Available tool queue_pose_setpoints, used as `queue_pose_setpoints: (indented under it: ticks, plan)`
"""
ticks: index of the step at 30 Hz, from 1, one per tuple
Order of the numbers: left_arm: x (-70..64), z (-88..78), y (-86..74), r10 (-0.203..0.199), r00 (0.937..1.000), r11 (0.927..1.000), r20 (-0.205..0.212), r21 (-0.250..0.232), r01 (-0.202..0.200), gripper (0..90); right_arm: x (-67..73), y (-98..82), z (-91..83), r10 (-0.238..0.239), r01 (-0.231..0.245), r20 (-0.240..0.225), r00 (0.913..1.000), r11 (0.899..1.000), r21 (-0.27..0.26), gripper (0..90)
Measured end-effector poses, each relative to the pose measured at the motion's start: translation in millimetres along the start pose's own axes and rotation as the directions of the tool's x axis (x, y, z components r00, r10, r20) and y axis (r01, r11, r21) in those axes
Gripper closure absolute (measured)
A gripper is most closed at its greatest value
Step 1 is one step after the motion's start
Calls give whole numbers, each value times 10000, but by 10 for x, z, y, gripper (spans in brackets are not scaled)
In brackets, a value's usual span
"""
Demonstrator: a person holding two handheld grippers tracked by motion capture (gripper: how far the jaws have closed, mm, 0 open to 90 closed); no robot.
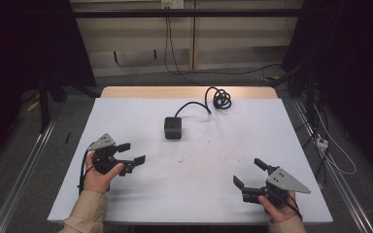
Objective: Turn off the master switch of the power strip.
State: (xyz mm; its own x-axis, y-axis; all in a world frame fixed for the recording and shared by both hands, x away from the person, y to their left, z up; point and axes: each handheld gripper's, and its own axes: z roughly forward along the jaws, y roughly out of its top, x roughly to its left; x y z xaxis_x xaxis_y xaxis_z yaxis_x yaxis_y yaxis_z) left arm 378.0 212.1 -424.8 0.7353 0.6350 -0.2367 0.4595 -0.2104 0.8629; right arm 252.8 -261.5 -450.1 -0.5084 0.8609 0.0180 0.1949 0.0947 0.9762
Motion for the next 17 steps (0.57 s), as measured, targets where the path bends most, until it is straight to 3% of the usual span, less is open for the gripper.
queue_pose_setpoints:
  ticks: [9, 12, 17]
  plan:
    - [-9, -195, -169, 269, 9992, 9996, -312, 32, -268, 106, -10, -7, -1, 34, -34, 23, 10000, 10000, 49, 49]
    - [-1, -230, -224, 354, 9986, 9990, -400, 284, -342, 92, -12, -12, 9, 59, -59, 8, 10000, 9999, 89, 49]
    - [13, -278, -239, 350, 9976, 9994, -604, 78, -346, 72, -14, -15, 26, 20, -19, -58, 10000, 9999, 152, 50]
